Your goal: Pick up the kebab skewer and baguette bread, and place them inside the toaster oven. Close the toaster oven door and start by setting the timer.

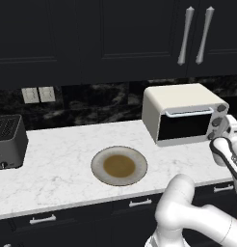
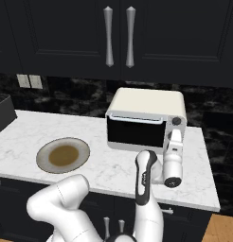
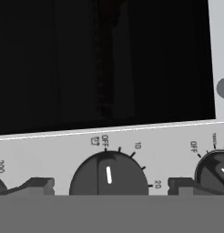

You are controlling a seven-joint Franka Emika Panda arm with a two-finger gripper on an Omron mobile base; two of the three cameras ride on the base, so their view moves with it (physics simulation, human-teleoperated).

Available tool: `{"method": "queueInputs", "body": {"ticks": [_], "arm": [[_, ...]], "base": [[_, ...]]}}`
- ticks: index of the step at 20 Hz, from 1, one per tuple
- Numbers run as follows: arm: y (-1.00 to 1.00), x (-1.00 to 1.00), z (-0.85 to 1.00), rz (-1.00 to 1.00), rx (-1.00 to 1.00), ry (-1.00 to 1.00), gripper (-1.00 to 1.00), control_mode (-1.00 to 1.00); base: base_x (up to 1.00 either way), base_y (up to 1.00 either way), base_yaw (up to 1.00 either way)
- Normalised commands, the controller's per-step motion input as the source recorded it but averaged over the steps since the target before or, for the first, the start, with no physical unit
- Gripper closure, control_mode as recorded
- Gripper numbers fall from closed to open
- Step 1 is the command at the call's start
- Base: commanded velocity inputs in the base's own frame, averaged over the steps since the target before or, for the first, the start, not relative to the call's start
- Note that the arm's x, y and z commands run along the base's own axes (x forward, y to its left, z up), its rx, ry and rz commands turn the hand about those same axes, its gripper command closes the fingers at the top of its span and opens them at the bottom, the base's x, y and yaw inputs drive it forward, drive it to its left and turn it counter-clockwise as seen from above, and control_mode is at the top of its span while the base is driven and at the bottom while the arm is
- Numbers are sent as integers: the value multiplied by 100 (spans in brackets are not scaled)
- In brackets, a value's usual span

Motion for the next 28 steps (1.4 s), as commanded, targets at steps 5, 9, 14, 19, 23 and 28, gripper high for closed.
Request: {"method": "queueInputs", "body": {"ticks": [5, 9, 14, 19, 23, 28], "arm": [[0, 3, 0, 0, 0, 0, -100, -100], [0, 8, -1, 0, 0, 0, -100, -100], [0, 2, 0, 0, 0, 0, -100, -100], [0, 0, 0, 0, 0, 0, -100, -100], [-11, 0, -2, 0, 0, 0, 100, -100], [-20, 0, 0, 0, 0, 0, 100, -100]], "base": [[0, 0, 0], [0, 0, 0], [0, 0, 0], [0, 0, 0], [0, 0, 0], [0, 0, 0]]}}
